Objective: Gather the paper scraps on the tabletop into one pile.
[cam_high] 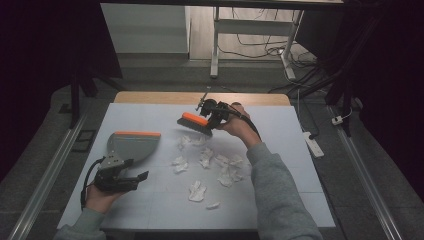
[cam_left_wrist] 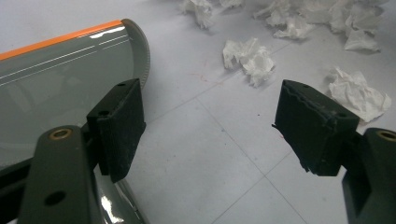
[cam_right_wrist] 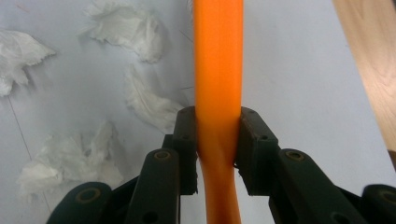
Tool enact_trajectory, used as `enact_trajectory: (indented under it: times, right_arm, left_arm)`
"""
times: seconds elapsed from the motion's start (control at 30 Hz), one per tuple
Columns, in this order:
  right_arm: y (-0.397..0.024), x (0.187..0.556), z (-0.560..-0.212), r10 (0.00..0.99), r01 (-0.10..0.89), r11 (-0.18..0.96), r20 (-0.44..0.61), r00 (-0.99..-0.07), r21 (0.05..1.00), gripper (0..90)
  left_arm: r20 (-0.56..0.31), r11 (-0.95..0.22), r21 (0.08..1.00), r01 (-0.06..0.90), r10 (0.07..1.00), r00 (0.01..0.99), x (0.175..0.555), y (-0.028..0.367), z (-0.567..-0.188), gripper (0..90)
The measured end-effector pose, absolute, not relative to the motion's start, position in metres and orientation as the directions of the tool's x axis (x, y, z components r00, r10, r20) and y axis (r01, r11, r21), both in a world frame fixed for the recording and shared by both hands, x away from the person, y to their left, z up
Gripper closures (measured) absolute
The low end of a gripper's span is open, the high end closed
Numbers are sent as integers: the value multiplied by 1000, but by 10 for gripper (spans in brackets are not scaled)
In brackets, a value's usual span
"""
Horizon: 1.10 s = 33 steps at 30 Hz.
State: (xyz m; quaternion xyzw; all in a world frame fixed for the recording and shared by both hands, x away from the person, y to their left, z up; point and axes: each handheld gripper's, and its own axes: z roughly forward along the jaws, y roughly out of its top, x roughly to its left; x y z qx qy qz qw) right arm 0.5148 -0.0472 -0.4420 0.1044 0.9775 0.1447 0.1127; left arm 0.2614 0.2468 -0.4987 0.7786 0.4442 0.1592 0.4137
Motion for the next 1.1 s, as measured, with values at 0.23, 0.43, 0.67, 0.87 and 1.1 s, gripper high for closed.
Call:
enact_trajectory:
  times: [0.23,0.43,0.67,0.87,1.1]
  right_arm:
    - [-33,496,-448,129,85,969,-178,-976,233,713]
    - [-33,469,-446,27,-3,985,-174,-984,175,714]
    - [-55,448,-441,17,-4,979,-101,-995,202,713]
    - [-83,454,-426,100,52,937,-124,-987,345,713]
    - [-105,457,-413,221,153,888,-111,-969,434,712]
  left_arm:
    - [-121,-262,785,561,823,554,261,248,-499,250]
    - [-119,-263,786,560,824,554,260,248,-499,250]
    - [-122,-260,785,562,825,552,260,248,-499,251]
    - [-125,-258,783,566,827,549,260,248,-500,251]
    - [-125,-257,782,568,828,547,260,248,-500,251]
